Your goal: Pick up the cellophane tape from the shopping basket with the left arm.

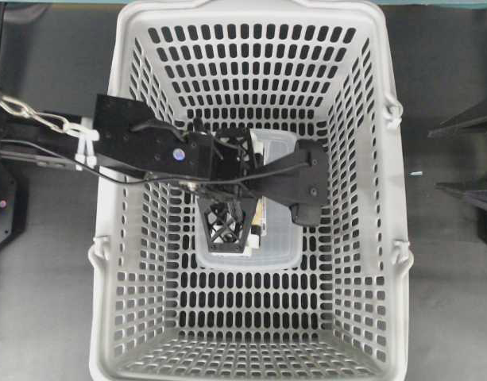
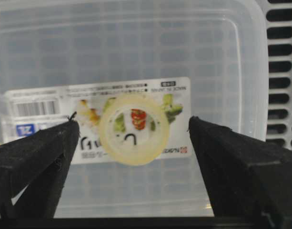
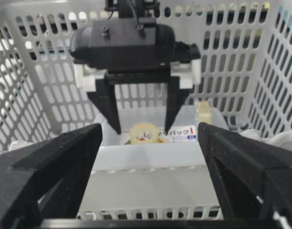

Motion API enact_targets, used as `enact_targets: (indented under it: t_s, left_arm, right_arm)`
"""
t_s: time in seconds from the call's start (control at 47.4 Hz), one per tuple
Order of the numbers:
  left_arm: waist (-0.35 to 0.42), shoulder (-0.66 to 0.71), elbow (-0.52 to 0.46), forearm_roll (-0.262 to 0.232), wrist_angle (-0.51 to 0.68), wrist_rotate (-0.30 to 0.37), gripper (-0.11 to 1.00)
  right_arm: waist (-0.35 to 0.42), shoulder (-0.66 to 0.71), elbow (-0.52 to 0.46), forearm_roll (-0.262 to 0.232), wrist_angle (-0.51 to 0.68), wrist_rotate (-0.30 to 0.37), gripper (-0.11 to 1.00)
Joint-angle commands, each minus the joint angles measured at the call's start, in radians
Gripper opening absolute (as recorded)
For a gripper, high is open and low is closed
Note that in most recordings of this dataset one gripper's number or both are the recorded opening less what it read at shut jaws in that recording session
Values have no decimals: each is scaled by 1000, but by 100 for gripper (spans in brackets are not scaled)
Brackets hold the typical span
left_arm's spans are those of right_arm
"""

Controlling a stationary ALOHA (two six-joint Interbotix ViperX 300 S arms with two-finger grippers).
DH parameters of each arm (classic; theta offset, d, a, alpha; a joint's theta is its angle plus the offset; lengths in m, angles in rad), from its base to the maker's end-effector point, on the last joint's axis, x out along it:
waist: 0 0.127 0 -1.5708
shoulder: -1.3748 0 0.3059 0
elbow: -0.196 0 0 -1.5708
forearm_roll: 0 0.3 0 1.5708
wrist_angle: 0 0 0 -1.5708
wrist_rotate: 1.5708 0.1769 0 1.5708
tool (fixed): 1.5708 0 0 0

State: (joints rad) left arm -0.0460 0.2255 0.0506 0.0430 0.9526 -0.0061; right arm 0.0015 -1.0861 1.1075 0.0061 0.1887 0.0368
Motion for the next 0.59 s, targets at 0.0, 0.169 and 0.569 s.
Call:
enact_targets:
  t_s: [0.0,0.169,0.569]
  left_arm:
    - [-6,5,-2,2,-5,3,90]
    - [-2,23,21,3,-8,0,90]
    - [2,15,25,2,-38,8,57]
  right_arm:
    - [0,8,-9,3,-9,2,78]
    - [-2,6,-8,3,-8,2,78]
    - [-2,6,-6,3,-5,5,78]
